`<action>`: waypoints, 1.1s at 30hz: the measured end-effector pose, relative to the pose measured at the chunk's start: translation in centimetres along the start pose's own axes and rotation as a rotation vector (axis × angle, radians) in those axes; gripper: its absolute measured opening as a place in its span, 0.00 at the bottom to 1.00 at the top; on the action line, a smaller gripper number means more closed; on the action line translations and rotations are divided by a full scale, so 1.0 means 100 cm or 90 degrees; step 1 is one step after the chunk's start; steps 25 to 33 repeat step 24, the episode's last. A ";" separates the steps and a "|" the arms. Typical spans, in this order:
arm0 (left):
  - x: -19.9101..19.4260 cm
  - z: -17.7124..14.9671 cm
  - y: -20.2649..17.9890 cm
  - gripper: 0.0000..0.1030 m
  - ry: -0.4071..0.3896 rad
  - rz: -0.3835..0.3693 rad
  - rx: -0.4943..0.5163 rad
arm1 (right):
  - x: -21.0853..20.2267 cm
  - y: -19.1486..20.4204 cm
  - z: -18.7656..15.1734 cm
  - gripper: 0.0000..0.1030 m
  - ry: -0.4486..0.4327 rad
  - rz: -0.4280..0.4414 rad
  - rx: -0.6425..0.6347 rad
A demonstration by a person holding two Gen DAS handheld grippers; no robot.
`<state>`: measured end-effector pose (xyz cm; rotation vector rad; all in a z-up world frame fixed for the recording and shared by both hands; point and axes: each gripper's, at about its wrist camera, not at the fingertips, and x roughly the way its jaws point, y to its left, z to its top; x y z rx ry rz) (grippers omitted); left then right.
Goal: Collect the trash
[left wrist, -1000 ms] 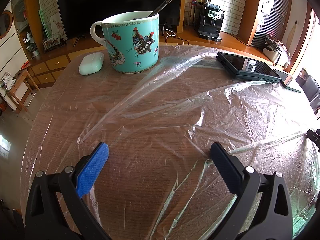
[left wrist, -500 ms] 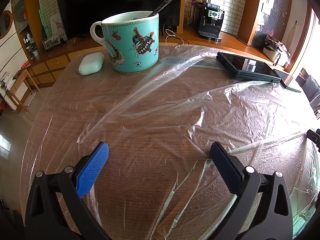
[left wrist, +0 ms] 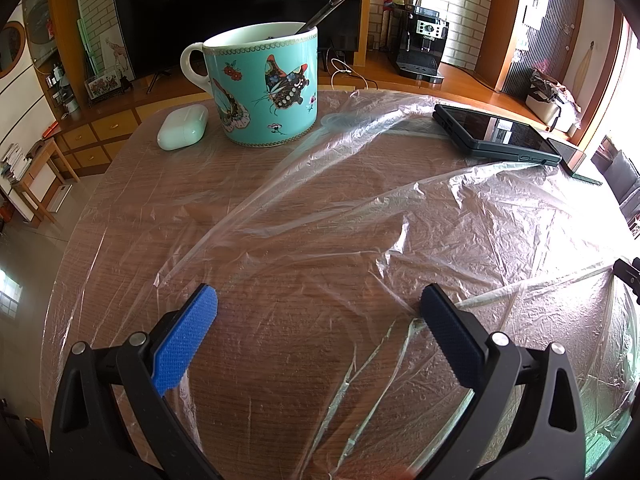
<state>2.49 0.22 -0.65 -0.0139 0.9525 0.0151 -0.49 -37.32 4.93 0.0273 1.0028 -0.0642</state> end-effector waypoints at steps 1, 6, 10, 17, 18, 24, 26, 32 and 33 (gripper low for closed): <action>0.000 0.000 0.000 0.99 0.000 0.000 0.000 | 0.000 0.000 0.000 0.97 0.000 0.000 0.000; 0.000 0.000 0.000 0.99 0.000 -0.001 0.000 | 0.000 0.000 0.000 0.97 0.000 0.000 0.000; 0.001 0.000 0.001 0.99 0.000 -0.002 -0.001 | 0.000 0.000 0.000 0.97 0.000 0.000 0.000; 0.000 0.000 0.001 0.99 0.000 -0.007 0.009 | 0.000 0.000 0.000 0.97 0.000 0.000 0.000; 0.000 0.000 0.002 0.99 0.000 -0.007 0.008 | 0.000 0.000 0.000 0.97 0.000 0.000 0.000; 0.000 0.000 0.002 0.99 0.000 -0.008 0.008 | 0.001 0.000 0.001 0.97 0.000 0.000 0.000; 0.000 0.000 0.002 0.99 0.000 -0.008 0.008 | 0.001 0.000 0.001 0.97 0.000 0.000 0.000; 0.000 0.000 0.002 0.99 0.000 -0.008 0.008 | 0.001 0.000 0.001 0.97 0.000 0.000 0.000; 0.000 0.000 0.002 0.99 0.000 -0.008 0.008 | 0.001 0.000 0.001 0.97 0.000 0.000 0.000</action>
